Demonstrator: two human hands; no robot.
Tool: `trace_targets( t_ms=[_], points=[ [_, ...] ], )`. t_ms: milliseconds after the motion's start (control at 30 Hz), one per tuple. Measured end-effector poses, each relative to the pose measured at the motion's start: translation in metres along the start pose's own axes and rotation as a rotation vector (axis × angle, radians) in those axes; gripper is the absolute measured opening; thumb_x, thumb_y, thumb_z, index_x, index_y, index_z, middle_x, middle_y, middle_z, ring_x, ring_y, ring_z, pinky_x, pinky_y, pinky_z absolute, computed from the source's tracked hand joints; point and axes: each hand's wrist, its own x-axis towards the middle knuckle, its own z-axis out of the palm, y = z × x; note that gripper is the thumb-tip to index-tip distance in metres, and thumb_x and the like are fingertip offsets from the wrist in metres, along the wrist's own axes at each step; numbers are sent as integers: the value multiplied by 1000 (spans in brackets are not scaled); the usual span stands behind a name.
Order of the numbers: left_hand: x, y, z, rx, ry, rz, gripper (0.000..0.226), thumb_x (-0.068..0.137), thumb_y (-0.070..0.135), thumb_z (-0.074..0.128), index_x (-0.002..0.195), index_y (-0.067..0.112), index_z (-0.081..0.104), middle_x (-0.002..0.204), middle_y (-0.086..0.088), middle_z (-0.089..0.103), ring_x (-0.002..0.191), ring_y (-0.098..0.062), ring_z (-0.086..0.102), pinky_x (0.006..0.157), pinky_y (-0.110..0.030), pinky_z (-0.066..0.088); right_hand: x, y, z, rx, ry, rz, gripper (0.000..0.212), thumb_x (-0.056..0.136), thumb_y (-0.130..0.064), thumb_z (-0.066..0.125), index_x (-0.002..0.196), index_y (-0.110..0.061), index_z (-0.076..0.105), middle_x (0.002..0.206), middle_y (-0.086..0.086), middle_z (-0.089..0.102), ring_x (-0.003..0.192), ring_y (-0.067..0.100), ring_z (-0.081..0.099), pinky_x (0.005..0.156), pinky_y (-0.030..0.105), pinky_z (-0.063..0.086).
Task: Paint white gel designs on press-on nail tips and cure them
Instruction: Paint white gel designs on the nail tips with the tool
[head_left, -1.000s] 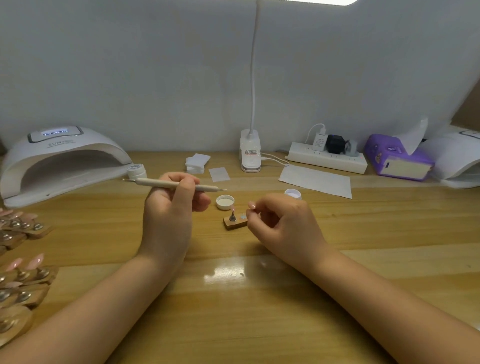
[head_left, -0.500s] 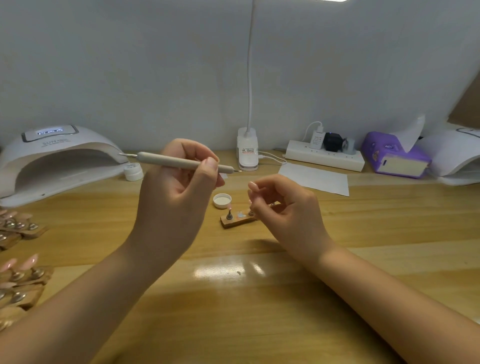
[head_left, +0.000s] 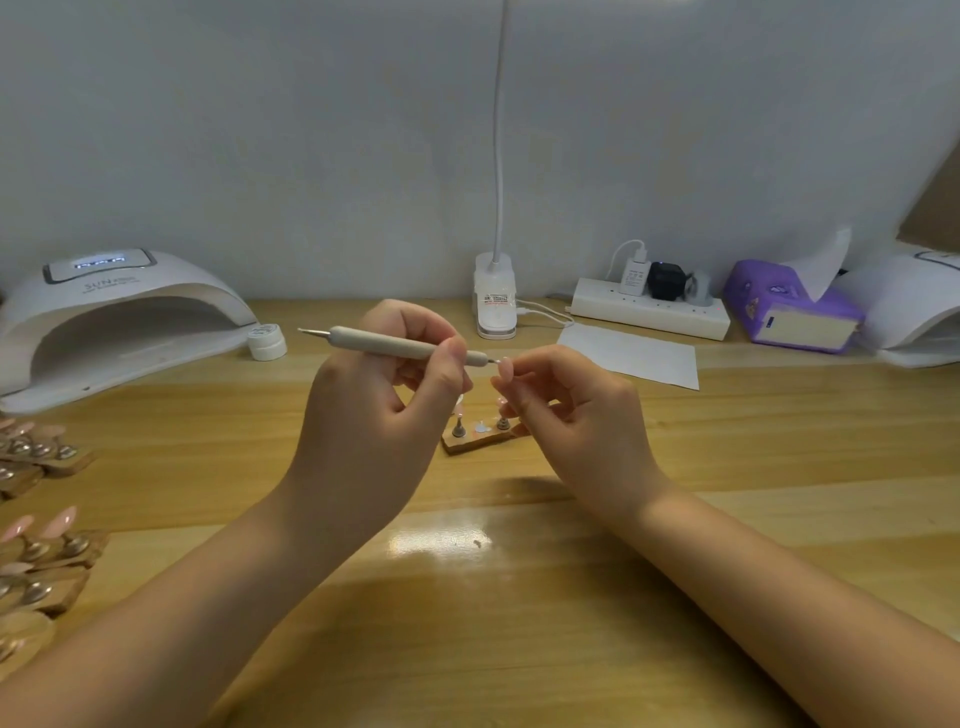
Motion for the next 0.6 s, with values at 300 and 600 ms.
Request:
trace_targets(
  t_ms=[300,600],
  points=[
    [-1,-3,1,-26,-8,11,6,90,27,54,89,22,58,76,4,67,70,-13,66,65,-33,55,-1,1,1,10,-11,37,11,90,-13,65,99,-9,69,80,1,70,72,14,69,60,36,58],
    [-17,-31,8,-262,44,-88,11,95,21,46,95,18,56,74,3,67,72,-4,66,68,-12,48,-9,8,8,-8,-100,151,14,89,-18,65,97,-8,69,80,7,70,72,20,68,65,43,56]
  ],
)
